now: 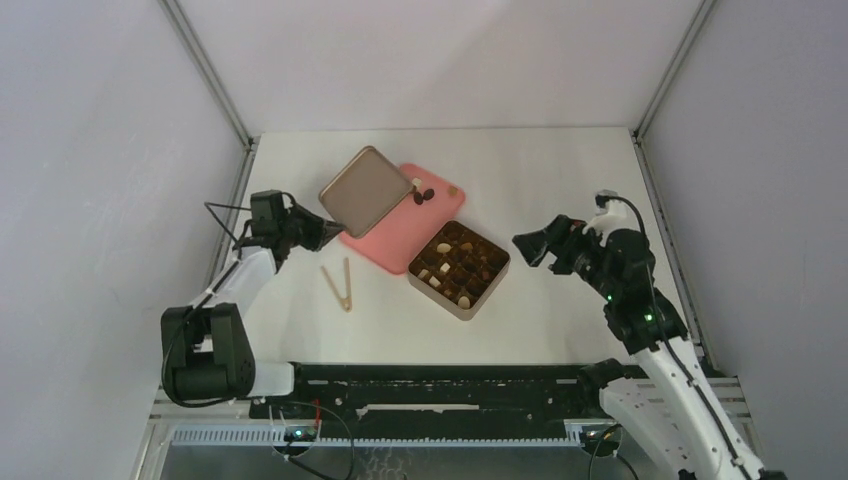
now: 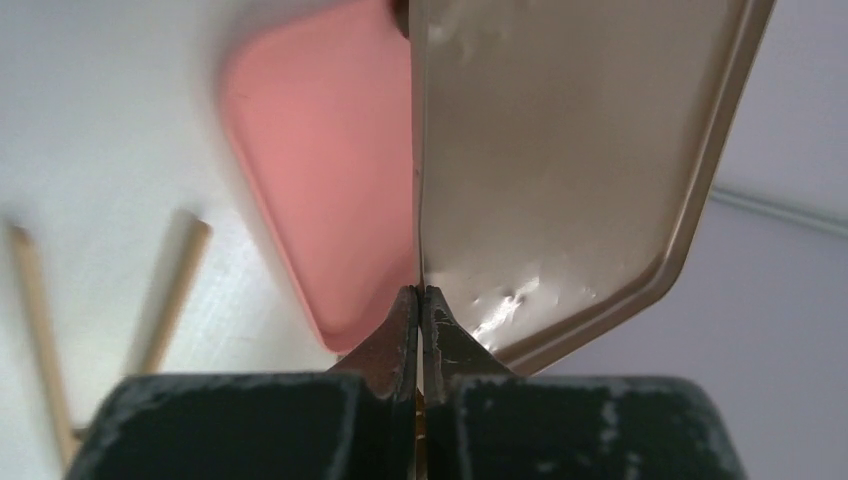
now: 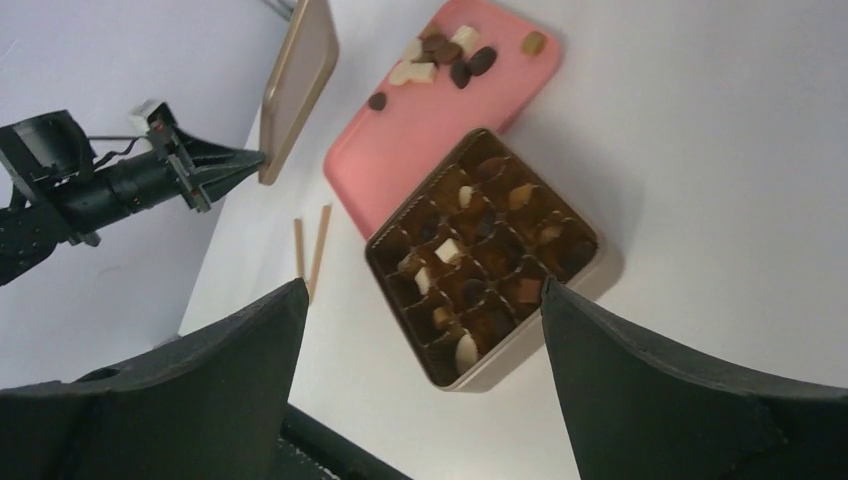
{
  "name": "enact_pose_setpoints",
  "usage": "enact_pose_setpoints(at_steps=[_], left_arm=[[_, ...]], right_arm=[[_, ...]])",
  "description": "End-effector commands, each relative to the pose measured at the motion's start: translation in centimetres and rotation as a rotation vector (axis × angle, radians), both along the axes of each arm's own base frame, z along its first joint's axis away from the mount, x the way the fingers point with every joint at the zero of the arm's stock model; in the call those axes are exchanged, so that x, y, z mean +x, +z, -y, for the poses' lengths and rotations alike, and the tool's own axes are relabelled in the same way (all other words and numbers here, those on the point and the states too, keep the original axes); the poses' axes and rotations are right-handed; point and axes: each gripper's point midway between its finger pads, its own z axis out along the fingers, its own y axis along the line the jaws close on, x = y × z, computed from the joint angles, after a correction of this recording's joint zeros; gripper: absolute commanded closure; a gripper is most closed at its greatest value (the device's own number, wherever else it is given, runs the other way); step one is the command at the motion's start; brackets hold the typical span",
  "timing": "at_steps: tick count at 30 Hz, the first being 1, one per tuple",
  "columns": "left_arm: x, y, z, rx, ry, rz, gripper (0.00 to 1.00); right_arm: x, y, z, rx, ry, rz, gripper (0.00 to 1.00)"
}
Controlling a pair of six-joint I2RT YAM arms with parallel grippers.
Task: Pack the chocolate
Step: Pick up the box lid from the center of the board.
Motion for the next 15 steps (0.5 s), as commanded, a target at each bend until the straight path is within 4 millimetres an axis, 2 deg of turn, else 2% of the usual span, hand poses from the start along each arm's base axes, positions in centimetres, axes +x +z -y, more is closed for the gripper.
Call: enact_pose_setpoints(at_steps=[1,2,4,15], left_arm=[[0.0,4.5,3.2,-0.048,-0.093,0.17,1.0],[-0.1,4.8,3.4,-0.051,-0.096,0.181,1.0],[-0.8,5.5,5.4,-0.067,-0.149,0.203,1.0],[-3.7,7.7,11.4,-0.087,-0.31,0.272,1.0]], right_arm=[[1.7,4.8,-2.3,0.07,0.02,0.103,0.05],[1.9,4.9,-3.0,0.069,0.031,0.097,0.06],[2.4,5.2,-4.1,0.065,0.043,0.089,0.06],[6.1,7.7,-9.8,0.051,0.105,0.09,0.07]])
